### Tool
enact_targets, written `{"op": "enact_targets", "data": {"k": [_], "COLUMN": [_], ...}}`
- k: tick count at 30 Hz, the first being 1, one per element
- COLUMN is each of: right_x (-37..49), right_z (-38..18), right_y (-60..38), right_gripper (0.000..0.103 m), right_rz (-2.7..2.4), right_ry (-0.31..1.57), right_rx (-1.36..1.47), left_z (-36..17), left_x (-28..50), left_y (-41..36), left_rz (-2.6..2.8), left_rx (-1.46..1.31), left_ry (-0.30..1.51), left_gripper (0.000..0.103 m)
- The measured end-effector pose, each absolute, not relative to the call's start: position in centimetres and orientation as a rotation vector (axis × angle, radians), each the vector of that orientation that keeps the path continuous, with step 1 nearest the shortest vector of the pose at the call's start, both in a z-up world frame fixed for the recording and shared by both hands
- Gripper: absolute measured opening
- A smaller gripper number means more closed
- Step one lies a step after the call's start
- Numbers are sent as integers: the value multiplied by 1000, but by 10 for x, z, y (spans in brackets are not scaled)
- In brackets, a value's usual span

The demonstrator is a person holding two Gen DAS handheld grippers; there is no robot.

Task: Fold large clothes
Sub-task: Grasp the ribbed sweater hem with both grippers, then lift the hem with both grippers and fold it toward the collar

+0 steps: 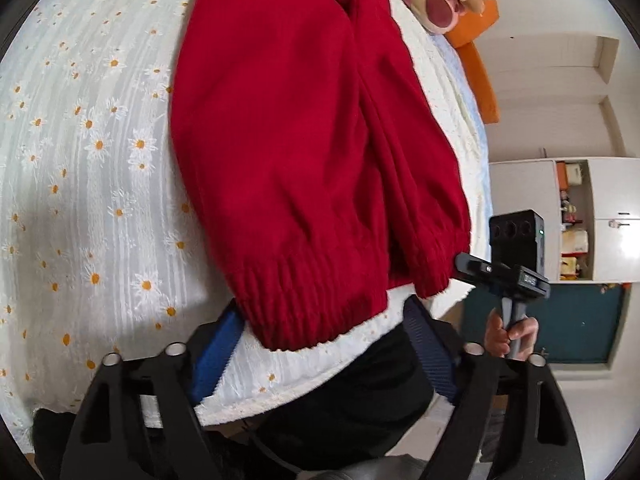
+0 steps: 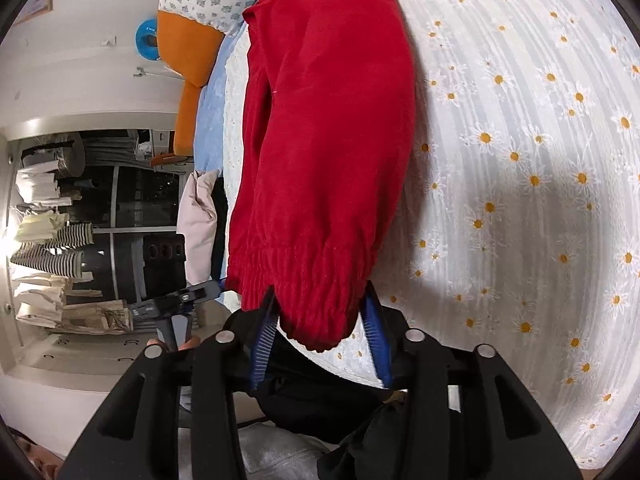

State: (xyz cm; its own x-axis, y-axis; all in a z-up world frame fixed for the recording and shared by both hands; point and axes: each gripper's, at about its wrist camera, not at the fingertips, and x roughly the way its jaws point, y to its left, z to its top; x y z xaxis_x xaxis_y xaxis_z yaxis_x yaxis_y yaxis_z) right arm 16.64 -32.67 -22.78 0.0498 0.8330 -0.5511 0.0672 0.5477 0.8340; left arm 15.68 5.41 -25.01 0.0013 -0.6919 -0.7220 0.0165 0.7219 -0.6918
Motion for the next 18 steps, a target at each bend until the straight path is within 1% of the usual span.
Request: {"op": "enact_targets", "data": {"k": [2,4,5,7,9,12,18], "right_x": [167,168,168,168,169,167,176], "right_z": [-232,-239,-242,-251,-250,-239,-220], "right_y": [-328,-326,-324,-321,-316,-318,-322], "right_gripper": [59,60,60,55,46,37,36], "right_rz": [681,656,654,670,681,725,823], "right_ry": [1434,1458,1468,1481,1466,1429,1345], "right_rx": [837,794,786,817,787,811,968], "left_z": [-252,-253,-254,-255,-252,-243,-221], "left_x": [158,161,161,161,161,162,183], "left_y": [54,51,51,56,57,63,72], "left_rz": [-595,-583,-574,-565,-550,-563,-663], "left_rx": [-566,-564,-565,-574,-574,-617,-795], "left_ry": [1487,1503,1510,1514,1511,1484,1421], "left_gripper": [71,68,64,62,51,42,38]}}
